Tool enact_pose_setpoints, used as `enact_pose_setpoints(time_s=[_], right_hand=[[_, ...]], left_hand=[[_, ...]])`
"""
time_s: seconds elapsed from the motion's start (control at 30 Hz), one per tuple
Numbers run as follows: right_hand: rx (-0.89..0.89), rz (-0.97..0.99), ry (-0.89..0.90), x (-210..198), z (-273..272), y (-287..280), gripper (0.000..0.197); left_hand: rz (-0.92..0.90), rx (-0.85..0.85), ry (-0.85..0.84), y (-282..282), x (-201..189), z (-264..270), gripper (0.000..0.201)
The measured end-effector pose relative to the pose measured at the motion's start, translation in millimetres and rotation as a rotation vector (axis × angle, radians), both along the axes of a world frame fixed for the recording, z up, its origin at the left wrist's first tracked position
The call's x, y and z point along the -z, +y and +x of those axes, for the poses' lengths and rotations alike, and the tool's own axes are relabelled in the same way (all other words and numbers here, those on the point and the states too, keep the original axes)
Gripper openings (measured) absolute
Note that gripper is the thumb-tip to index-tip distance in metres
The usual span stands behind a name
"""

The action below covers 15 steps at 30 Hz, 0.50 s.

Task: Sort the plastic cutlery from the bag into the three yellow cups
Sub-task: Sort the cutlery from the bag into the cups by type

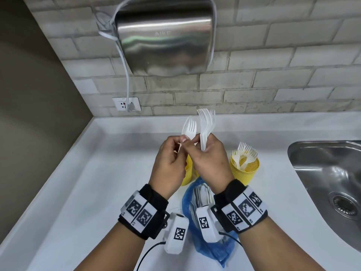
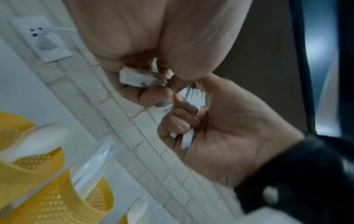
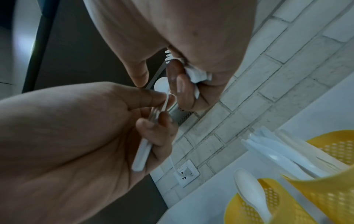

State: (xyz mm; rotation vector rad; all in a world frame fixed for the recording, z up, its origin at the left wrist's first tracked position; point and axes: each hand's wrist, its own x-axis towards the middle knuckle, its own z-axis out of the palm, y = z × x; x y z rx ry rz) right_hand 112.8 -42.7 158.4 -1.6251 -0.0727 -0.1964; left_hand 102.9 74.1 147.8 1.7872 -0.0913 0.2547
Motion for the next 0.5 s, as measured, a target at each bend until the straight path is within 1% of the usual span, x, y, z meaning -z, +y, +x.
enact_pose_setpoints(time_s=[0.03,0.1,0.2,0.3,0.33,0.4,0.43,0.5], right_hand=[[0.010,-0.013,0.000,1.3,0.0,2.0,0.035],[0.035,-0.028,0.020,4.4,1.5,5.6,0.036],[0.036,-0.023,0.069,8.9,2.4,11.0,0.039],[0.025,-0.020,0.072,10.7,0.4,14.9,0.028],[0.032,-0.024,0.070,9.7,-0.7,15.0,0.028],[0.065,-0.049,0.081,6.9,-1.7,13.9,0.038],[0.071,-0.044,0.094,5.5,-1.0,12.7,0.040],[0.059,-0.024,0.104,3.5,2.0,11.6,0.036]], left_hand=[[0.042,-0.024,-0.041,0.1,3.7,0.5,0.009],[0.095,-0.072,-0.090,-1.2,7.3,0.3,0.014],[0.062,-0.085,-0.125,-4.3,6.0,-2.4,0.018],[0.110,-0.119,-0.183,-4.3,4.9,-2.0,0.015],[0.129,-0.132,-0.189,-4.0,5.2,-1.2,0.014],[0.146,-0.125,-0.177,-4.0,5.8,-1.3,0.014],[0.148,-0.111,-0.169,-4.2,5.1,-1.9,0.014],[0.130,-0.084,-0.155,-3.9,4.3,-1.3,0.014]])
